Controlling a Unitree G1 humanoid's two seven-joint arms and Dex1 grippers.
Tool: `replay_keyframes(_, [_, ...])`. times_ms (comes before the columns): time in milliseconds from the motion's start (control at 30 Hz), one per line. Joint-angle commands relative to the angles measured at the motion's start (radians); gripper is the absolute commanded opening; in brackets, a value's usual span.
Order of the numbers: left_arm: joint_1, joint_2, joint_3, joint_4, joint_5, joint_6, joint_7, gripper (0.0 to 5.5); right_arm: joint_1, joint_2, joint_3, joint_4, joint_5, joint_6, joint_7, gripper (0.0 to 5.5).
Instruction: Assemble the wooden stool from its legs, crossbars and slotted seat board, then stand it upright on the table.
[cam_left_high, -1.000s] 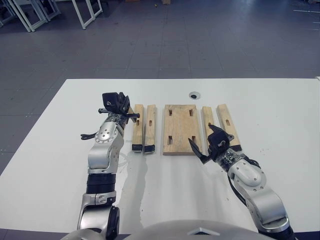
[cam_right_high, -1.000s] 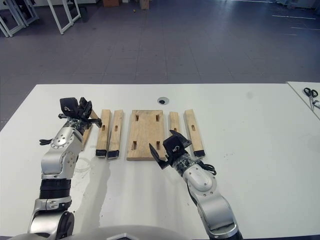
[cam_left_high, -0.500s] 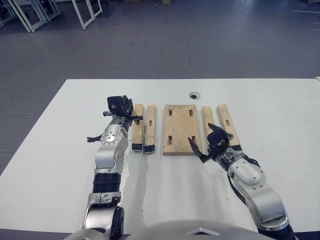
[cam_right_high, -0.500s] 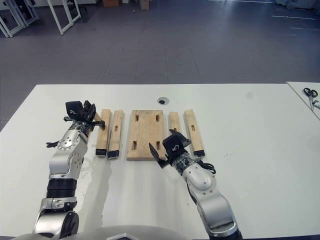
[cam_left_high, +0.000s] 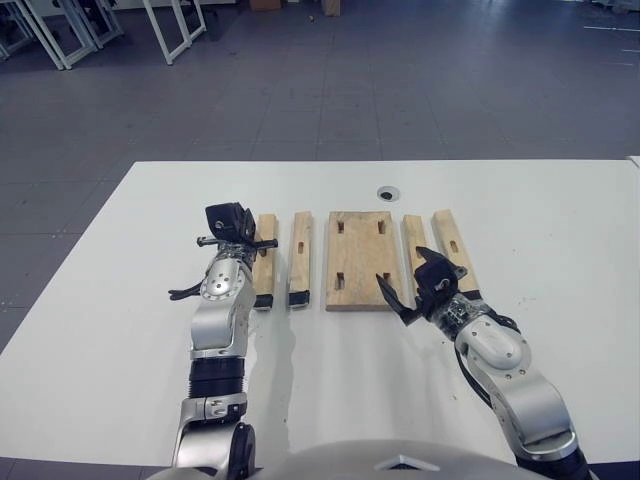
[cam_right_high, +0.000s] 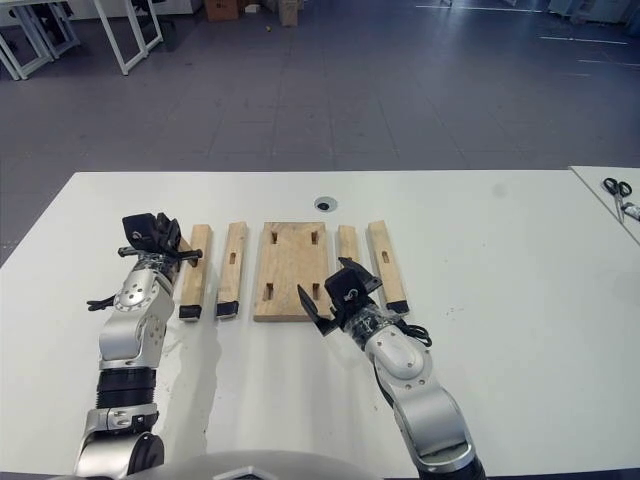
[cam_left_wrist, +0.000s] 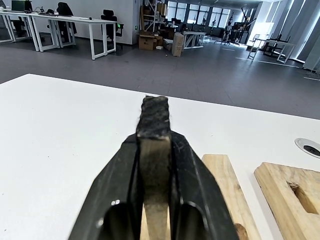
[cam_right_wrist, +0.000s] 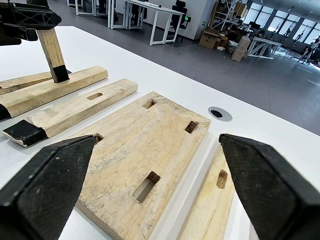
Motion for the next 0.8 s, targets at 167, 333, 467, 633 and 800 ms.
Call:
replay_keyframes(167, [0.164, 0.001, -0.064, 0.059, 0.041, 0.225, -0.008, 0.44, -0.019, -0.004, -0.002, 0.010, -0.006, 0.002, 0.003, 4.55])
replay_keyframes(333, [0.250, -0.012, -0.077, -0.244, 0.021, 0.333, 0.014, 0.44, -0.011, -0.006, -0.005, 0.006, -0.011, -0.001, -0.003, 4.55])
replay_keyframes(467, [0.267, -0.035, -0.071, -0.429, 0.024, 0.431, 0.044, 0.44, -0.004, -0.003, 0.001, 0.004, -0.013, -0.003, -0.008, 4.55])
replay_keyframes(633, [0.269, -0.054, -0.083, -0.460, 0.043, 0.456, 0.050, 0.44, -0.009, 0.003, -0.005, 0.016, -0.007, -0.006, -0.003, 4.55])
replay_keyframes(800, [0.259, -0.066, -0.080, -0.464, 0.057, 0.437, 0.050, 0.86, -0.015, -0.003, -0.010, 0.017, -0.009, -0.008, 0.002, 4.55])
